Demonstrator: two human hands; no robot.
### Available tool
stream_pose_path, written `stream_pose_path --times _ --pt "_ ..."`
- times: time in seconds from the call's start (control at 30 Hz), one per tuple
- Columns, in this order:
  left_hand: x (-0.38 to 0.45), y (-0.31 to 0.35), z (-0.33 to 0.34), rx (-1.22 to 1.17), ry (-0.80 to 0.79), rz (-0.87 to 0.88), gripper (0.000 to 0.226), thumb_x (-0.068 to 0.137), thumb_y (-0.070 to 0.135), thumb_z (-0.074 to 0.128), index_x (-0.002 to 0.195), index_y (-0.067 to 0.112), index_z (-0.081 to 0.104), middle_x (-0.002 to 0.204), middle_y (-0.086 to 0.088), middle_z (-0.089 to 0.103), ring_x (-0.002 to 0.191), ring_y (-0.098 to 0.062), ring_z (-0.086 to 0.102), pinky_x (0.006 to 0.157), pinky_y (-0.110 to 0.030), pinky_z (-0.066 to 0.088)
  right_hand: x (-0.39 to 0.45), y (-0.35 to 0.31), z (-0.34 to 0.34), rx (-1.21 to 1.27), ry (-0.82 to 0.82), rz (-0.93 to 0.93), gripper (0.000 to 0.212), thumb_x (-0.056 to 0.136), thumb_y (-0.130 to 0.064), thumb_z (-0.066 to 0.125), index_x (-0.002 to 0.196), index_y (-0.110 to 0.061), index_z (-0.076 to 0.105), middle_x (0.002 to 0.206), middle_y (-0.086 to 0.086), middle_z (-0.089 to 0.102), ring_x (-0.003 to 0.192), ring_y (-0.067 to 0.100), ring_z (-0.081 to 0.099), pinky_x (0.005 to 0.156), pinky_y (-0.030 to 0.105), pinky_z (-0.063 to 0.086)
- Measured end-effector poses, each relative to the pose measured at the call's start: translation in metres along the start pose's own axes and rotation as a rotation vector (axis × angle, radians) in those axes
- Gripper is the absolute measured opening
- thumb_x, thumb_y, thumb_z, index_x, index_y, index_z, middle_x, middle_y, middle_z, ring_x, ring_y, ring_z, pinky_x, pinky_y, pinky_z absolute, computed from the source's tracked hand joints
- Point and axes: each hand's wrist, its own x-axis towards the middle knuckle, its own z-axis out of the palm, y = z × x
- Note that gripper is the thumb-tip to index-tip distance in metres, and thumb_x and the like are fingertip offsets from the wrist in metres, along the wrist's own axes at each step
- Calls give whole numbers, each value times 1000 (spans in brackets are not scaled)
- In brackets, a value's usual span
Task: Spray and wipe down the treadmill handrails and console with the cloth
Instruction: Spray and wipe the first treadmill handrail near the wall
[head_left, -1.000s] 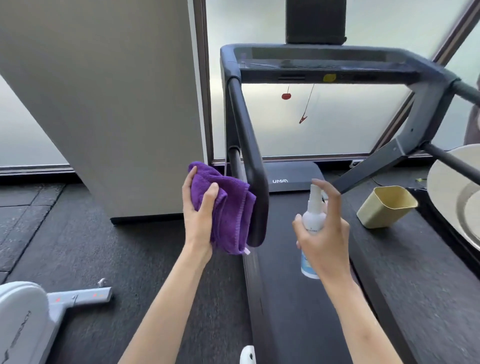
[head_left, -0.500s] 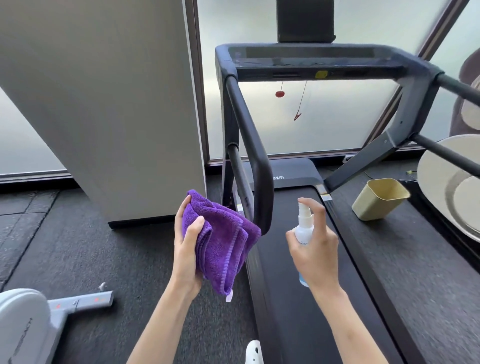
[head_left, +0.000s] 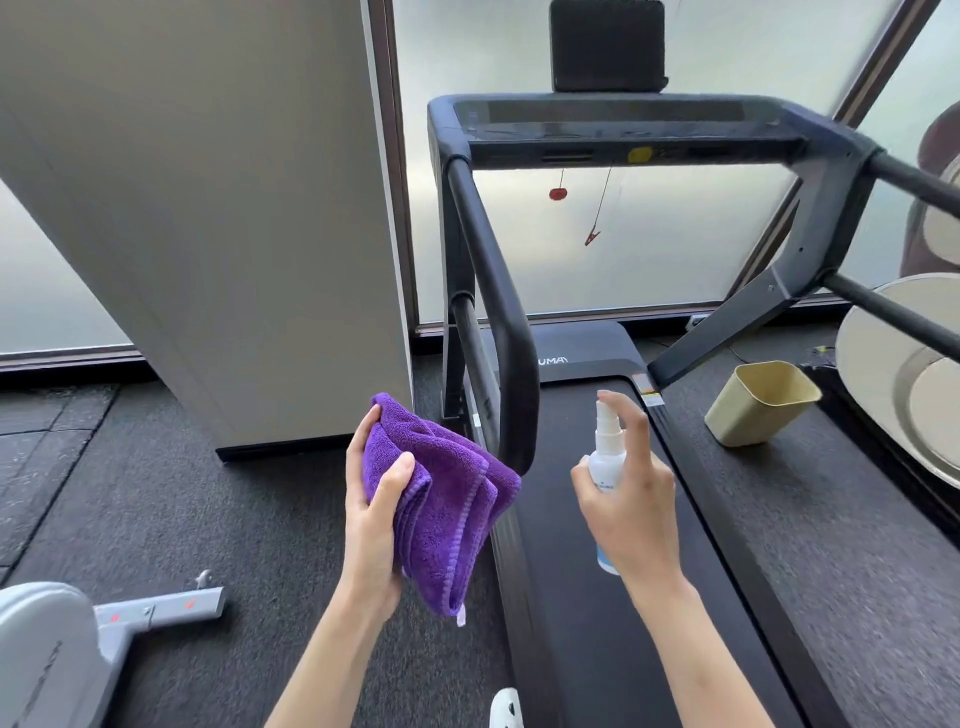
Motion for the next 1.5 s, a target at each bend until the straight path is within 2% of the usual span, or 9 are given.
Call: stream_pose_path --times 0.23,0.4,0.6,0.7,0.83,0.97,1.13,1.33,1.5 --pt "4 19 16 183 17 215 62 71 37 69 130 46 52 139 3 54 116 -19 58 106 -51 42 2 5 0 35 2 24 69 83 3 64 128 -41 35 71 -12 52 62 13 55 54 16 41" --pt "19 26 61 331 -94 440 65 79 31 66 138 36 40 134 31 48 127 1 47 106 -23 40 4 12 -1 48 12 34 68 83 3 64 129 -39 38 69 -8 52 57 17 54 53 15 41" --pt "45 -35 108 833 -7 466 90 77 49 75 144 57 17 150 2 32 127 -18 51 92 -34 53 7 20 -5 49 29 44 67 83 4 65 128 -38 39 69 -9 52 54 10 50 51 11 41" --pt "46 -52 99 809 69 514 86 77 48 75 145 53 22 139 6 45 117 -8 56 77 -18 47 9 21 -5 62 38 37 68 82 5 65 128 -38 39 72 -10 52 56 12 52 52 13 42" --pt "32 -69 85 712 73 422 85 73 53 70 143 54 22 129 26 46 114 19 43 84 -9 39 8 21 -3 98 37 23 69 81 6 65 128 -37 40 76 -13 53 63 13 55 53 10 41" --pt "33 -68 82 698 31 375 93 73 49 76 145 53 19 133 29 43 115 22 41 87 3 30 9 19 -1 111 31 16 68 81 5 65 128 -37 40 73 -13 51 68 11 54 55 11 41" --pt "44 -38 103 699 70 373 96 74 47 79 147 52 17 132 29 41 108 22 40 92 -6 32 16 14 -4 127 34 -8 67 82 5 65 127 -38 39 74 -13 52 69 10 55 54 7 40" --pt "76 -11 126 735 156 295 101 71 53 79 151 43 19 142 11 48 119 -9 53 96 -23 34 24 15 -7 111 49 -24 67 83 4 64 128 -37 39 78 -12 53 57 13 52 52 12 40" --pt "39 -64 89 647 145 305 93 64 56 74 144 48 29 125 28 58 110 2 59 96 -28 49 21 21 -3 103 32 -19 68 81 5 66 128 -37 39 79 -16 51 69 11 57 56 5 40"
